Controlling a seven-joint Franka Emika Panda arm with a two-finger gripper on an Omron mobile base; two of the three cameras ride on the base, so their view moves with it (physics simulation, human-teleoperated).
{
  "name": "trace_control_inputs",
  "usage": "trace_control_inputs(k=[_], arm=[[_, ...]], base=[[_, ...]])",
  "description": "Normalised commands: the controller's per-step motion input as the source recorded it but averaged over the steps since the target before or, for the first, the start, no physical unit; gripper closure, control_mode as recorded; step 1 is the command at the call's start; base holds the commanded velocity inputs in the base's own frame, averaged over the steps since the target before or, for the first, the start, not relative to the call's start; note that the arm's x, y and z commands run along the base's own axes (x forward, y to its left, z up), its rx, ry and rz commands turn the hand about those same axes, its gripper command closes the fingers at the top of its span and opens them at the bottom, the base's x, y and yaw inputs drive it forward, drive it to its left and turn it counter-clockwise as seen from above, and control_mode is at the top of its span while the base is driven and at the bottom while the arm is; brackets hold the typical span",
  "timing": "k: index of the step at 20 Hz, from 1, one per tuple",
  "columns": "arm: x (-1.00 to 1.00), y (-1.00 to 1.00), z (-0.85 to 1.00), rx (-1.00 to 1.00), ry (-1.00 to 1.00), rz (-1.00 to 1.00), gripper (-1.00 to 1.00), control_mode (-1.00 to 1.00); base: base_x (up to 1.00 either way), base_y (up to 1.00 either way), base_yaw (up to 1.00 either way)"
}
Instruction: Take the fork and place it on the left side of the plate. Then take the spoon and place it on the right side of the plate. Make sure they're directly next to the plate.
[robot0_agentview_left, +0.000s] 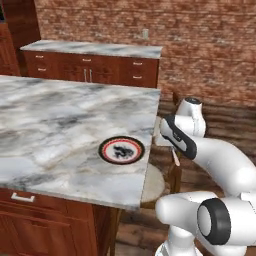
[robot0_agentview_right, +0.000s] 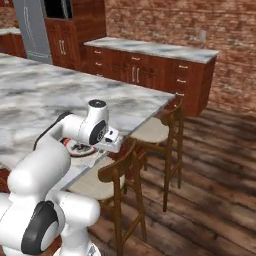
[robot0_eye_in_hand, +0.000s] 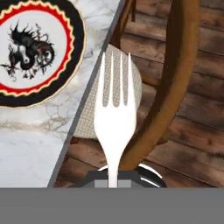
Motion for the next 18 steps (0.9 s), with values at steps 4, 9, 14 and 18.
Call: trace_control_inputs(k=[4,9,14,18], arm=[[0.00,0.00,0.00,0.00,0.00,0.00,1.00,1.00],[0.00,0.00,0.00,0.00,0.00,0.00,1.00,1.00],[0.00,0.00,0.00,0.00,0.00,0.00,1.00,1.00],[0.00,0.00,0.00,0.00,0.00,0.00,1.00,1.00]], base=[[0.10,-0.41,0.70],[0.09,-0.37,0.64],[0.17,-0.20,0.49],[0.13,-0.01,0.16]])
